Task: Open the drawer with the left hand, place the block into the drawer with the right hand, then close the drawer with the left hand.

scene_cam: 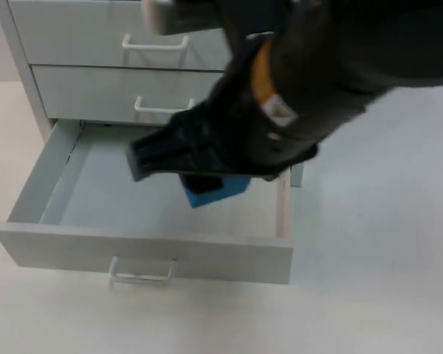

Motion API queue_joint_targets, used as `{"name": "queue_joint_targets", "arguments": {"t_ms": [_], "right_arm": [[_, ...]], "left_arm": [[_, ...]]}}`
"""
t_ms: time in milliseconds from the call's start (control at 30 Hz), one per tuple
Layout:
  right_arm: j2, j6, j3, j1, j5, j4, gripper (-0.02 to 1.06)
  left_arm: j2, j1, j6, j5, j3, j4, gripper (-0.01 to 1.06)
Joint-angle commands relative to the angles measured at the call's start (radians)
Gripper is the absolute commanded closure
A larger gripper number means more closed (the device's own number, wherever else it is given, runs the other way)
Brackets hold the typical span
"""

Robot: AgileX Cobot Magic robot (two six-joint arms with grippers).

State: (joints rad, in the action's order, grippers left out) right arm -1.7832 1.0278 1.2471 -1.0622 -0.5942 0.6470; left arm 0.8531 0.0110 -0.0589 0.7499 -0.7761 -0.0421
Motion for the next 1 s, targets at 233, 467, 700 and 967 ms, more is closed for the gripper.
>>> {"name": "queue_joint_targets", "arguments": {"t_ms": [233,467,700,967], "right_arm": [[-0.221,0.077,0.204,0.052,0.007,0.03,1.05],[-0.331,0.187,0.269,0.095,0.089,0.059,1.05],[-0.407,0.311,0.269,0.136,0.13,0.113,1.05],[-0.433,0.307,0.269,0.136,0.15,0.135,0.82]], "left_arm": [[-0.007,0.003,0.003,-0.007,-0.001,0.005,0.0],[-0.007,0.003,0.003,-0.007,-0.001,0.005,0.0],[-0.007,0.003,0.003,-0.01,-0.001,0.005,0.0],[-0.007,0.003,0.003,-0.016,-0.001,0.005,0.0]]}}
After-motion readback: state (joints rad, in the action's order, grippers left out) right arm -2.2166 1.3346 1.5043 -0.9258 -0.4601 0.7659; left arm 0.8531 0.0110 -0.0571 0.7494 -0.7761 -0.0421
